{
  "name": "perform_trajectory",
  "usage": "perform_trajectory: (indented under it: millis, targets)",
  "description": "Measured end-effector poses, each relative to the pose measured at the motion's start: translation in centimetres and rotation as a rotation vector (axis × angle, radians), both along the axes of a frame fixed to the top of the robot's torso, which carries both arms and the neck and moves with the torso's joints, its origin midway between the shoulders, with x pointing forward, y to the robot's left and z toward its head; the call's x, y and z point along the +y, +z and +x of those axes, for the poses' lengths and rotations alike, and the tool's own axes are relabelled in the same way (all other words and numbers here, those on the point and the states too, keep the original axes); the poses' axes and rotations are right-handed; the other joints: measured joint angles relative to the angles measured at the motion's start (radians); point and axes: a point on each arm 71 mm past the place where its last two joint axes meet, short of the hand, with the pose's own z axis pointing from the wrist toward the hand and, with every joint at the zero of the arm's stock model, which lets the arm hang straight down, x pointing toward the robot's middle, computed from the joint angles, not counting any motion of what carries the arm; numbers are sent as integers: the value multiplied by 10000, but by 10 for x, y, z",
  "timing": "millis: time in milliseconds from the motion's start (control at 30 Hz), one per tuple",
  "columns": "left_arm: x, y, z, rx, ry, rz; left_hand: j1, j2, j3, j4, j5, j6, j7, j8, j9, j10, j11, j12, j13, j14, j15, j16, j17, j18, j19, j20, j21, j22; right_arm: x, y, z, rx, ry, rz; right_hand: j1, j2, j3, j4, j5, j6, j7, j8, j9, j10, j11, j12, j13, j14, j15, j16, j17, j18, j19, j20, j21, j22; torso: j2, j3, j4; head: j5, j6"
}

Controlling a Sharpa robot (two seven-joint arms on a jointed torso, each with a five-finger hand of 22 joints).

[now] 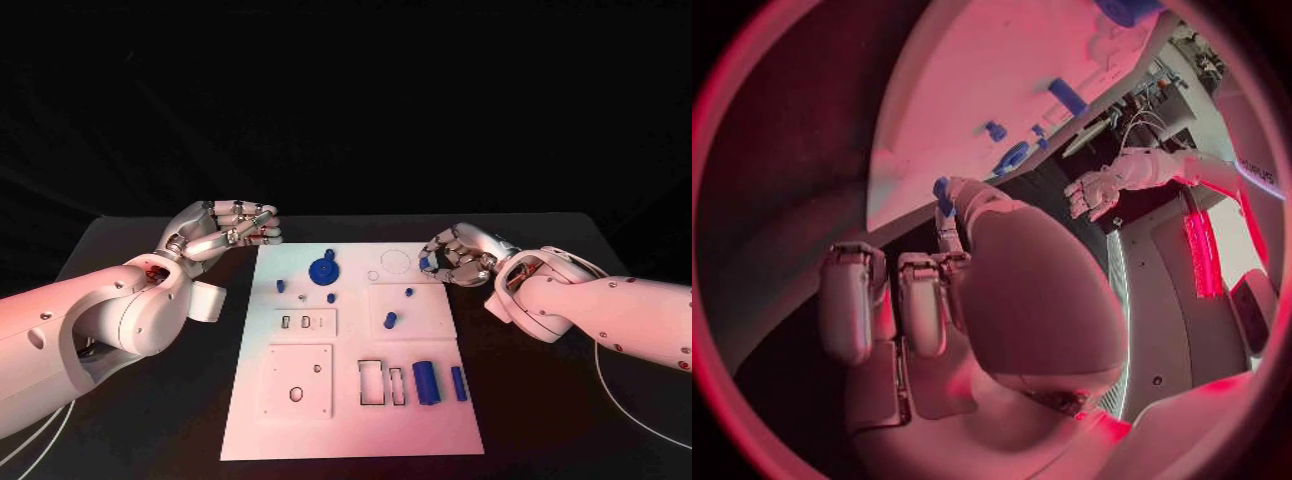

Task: Assemble the parts on the task board

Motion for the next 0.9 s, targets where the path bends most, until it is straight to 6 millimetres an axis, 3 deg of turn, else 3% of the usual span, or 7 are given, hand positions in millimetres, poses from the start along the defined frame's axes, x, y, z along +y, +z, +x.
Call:
perform_trajectory:
  millis: [167,433,667,900]
  targets:
    - [0,0,1,3,9,5,0,0,0,0,0,0,0,0,0,0,0,0,0,0,0,0,0,-1,0,0,0,0,29,14,-7,-155,333,188,-166,34,59,56,-8,0,0,0,0,-15,-15,0,-1,0,0,0,-1,0,0,0,19,-1,-16,-8,1,4,-22]
    - [-1,-2,3,25,6,16,0,0,56,0,0,0,0,0,0,0,0,0,0,0,0,0,19,0,0,0,0,1,99,24,-21,-184,1204,265,-288,24,111,30,-40,-1,-1,0,0,-1,-29,0,-1,-1,0,0,-2,0,0,0,19,-2,-99,-45,1,77,-112]
    - [-2,-4,5,55,2,40,0,0,56,0,0,0,0,0,0,0,0,0,0,0,0,0,18,-1,0,0,0,1,150,23,-28,-226,1881,127,-316,-2,138,55,-46,-2,-3,0,0,22,-51,0,-2,-1,1,-1,-2,1,-1,0,19,-3,-191,-93,21,179,-216]
    - [-4,-5,6,75,-26,42,0,0,56,0,0,0,0,0,0,0,0,0,0,0,0,0,18,0,0,0,0,2,181,9,-32,-162,2186,-231,-479,-75,183,100,-47,-4,-6,1,2,22,-51,-1,-2,36,-35,-1,-3,0,-1,1,19,-3,-252,-140,46,275,-290]
